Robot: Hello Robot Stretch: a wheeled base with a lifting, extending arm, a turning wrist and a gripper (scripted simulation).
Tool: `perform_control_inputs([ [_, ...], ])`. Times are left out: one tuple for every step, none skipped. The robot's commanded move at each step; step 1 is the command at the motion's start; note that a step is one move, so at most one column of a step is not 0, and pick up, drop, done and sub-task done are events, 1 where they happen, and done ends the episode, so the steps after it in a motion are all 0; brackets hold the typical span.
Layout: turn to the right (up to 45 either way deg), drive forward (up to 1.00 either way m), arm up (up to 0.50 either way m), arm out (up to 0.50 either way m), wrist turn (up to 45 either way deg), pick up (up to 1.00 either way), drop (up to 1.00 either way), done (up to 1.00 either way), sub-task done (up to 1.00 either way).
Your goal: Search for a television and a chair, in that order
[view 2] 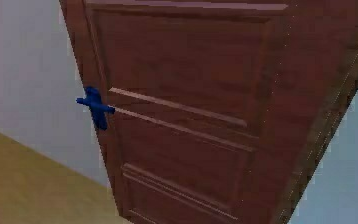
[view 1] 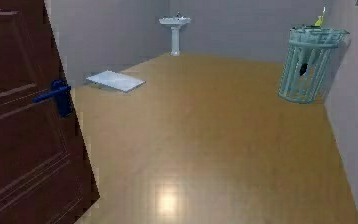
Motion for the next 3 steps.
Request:
perform_control_inputs([
  [0.0, 1.00, 0.00, 0.00, 0.0, 0.00, 0.00, 0.00, 0.00],
  [15.0, 0.00, 0.00, 0.00, 0.0, 0.00, 0.00, 0.00, 0.00],
  [0.0, 0.10, 0.00, 0.00, 0.0, 0.00, 0.00, 0.00, 0.00],
])
